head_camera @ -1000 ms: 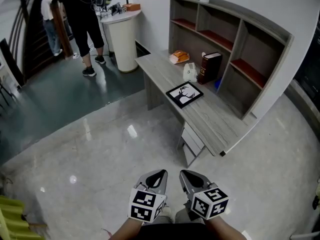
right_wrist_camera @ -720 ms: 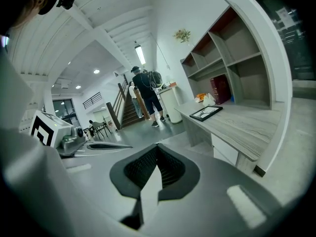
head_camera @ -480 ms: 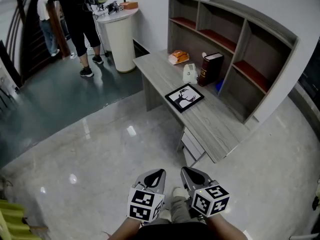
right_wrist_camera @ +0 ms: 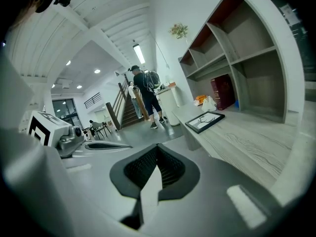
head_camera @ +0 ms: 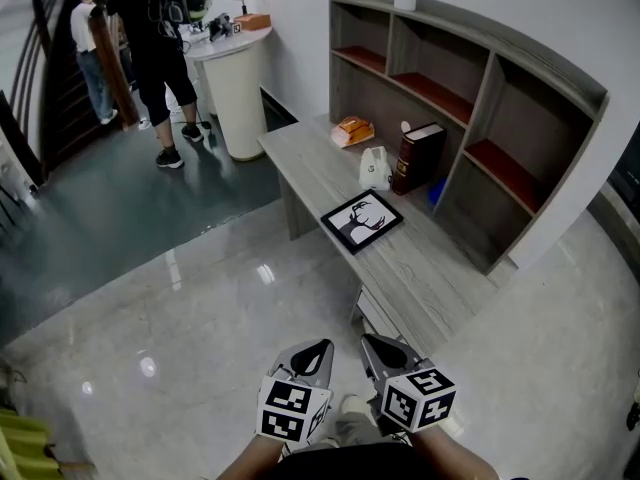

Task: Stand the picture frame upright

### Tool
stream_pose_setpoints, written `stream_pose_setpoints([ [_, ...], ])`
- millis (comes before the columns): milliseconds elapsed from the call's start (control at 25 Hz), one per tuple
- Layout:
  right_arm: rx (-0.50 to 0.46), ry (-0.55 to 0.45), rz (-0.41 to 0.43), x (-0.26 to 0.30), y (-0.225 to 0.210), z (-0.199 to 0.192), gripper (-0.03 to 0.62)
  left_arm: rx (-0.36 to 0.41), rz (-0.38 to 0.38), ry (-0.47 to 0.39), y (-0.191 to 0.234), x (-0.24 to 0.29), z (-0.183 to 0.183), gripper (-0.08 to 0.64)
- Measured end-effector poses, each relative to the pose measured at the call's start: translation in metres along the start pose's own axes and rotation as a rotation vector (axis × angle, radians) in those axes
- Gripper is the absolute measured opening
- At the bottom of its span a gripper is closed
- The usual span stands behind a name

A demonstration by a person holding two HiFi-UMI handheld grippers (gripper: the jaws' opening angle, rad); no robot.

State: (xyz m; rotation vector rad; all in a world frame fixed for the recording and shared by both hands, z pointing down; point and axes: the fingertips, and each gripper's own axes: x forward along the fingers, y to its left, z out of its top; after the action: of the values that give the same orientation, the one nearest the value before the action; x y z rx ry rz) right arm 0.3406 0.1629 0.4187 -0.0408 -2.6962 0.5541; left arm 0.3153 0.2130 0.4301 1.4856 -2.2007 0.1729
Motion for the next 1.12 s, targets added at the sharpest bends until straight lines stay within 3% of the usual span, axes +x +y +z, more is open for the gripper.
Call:
stream_pose_setpoints([
  [520, -0.004, 0.014, 0.026, 0.036, -0.053, 0.038, -0.003, 0.011, 0.045, -0.001, 0.015, 0.058, 0.039, -0.003],
  [1120, -0.008, 0.028, 0.060, 0.060, -0.089, 0.057, -0.003, 0.031, 0.059, 0.019, 0.018, 0.102, 0.056, -0.003],
])
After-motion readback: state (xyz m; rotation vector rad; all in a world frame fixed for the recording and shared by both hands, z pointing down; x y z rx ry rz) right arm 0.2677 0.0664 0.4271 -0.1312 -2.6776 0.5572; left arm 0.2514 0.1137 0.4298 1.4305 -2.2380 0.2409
